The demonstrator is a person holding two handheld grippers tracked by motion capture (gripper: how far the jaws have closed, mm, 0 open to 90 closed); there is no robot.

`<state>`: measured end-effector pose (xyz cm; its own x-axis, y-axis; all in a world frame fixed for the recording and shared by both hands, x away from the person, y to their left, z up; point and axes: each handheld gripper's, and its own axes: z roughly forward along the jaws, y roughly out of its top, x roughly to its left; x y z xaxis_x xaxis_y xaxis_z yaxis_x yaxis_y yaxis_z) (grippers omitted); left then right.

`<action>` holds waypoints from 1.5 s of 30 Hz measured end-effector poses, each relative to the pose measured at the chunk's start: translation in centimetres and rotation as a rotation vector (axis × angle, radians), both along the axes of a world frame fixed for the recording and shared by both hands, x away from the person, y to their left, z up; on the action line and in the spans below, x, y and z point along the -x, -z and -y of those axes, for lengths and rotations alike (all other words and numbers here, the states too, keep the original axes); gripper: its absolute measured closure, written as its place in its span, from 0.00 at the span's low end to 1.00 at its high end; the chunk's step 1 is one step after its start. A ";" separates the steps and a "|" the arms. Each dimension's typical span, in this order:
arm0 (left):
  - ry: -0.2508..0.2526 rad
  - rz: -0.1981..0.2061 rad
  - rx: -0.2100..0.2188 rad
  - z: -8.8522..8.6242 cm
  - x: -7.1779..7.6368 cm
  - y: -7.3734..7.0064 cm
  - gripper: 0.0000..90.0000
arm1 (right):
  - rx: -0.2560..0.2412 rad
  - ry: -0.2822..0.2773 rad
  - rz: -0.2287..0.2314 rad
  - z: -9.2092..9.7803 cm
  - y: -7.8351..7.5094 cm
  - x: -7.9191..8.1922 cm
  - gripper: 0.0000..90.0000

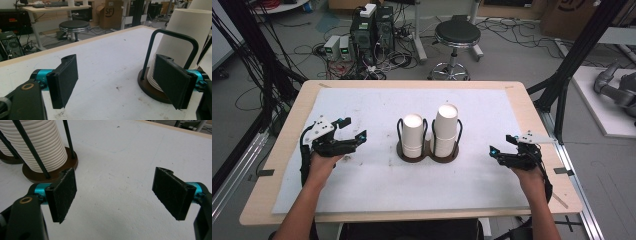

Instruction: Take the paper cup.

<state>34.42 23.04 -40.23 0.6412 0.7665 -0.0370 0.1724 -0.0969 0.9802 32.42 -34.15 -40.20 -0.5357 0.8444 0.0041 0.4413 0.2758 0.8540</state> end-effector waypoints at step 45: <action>0.033 0.029 -0.014 0.9 0.5 -0.3 0.23 | -0.064 -0.166 0.135 -5.9 -3.3 1.5 0.95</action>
